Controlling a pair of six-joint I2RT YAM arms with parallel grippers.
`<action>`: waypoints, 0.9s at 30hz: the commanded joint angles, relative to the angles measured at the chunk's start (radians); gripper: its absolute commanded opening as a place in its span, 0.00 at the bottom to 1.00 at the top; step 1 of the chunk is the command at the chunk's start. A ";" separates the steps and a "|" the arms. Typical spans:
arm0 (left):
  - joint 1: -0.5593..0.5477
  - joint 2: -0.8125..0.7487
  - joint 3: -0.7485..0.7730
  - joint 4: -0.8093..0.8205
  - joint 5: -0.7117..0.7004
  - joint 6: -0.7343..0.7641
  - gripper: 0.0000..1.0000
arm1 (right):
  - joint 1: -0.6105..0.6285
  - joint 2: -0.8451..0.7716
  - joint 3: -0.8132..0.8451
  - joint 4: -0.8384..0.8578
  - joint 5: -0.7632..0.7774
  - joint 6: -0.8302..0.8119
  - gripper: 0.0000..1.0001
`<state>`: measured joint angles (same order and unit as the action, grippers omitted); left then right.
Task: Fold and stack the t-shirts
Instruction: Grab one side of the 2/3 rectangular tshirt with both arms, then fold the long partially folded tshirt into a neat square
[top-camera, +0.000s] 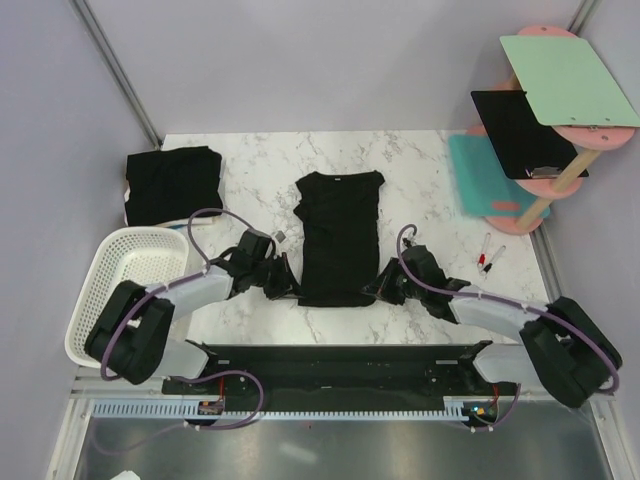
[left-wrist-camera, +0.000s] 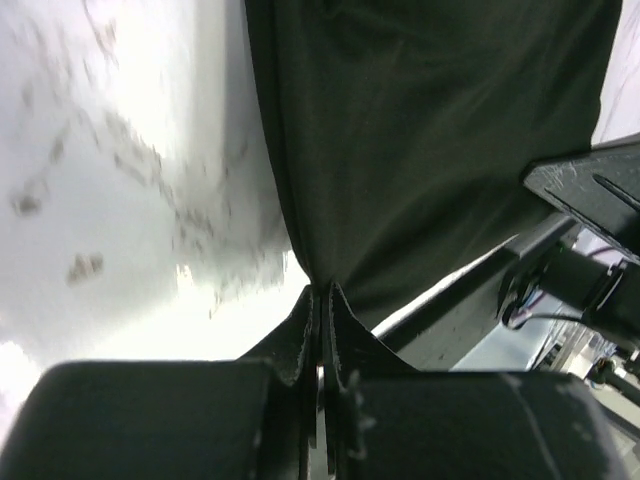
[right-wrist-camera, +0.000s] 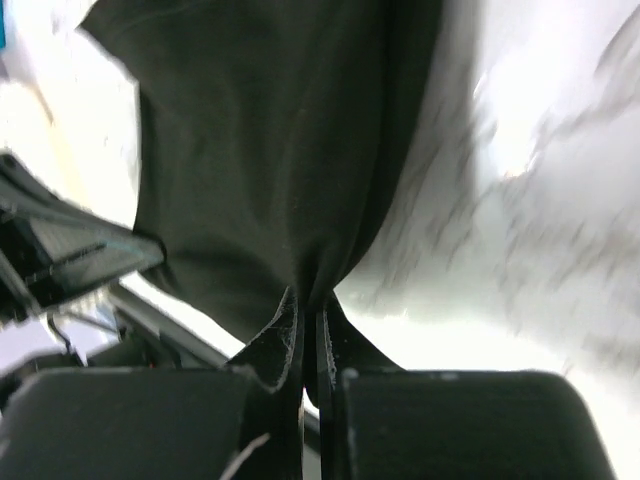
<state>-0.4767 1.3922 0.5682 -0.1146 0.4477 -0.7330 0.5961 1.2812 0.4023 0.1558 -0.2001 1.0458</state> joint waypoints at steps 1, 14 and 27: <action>-0.008 -0.117 -0.013 -0.143 -0.035 -0.017 0.02 | 0.060 -0.156 -0.034 -0.143 0.062 -0.017 0.02; -0.007 -0.041 0.514 -0.349 -0.106 0.023 0.02 | 0.039 -0.171 0.306 -0.288 0.194 -0.156 0.03; 0.081 0.369 0.949 -0.385 -0.072 0.083 0.02 | -0.153 0.156 0.602 -0.176 0.165 -0.325 0.04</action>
<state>-0.4366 1.6684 1.4097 -0.4805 0.3489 -0.7010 0.4847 1.3521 0.9108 -0.1112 -0.0204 0.7921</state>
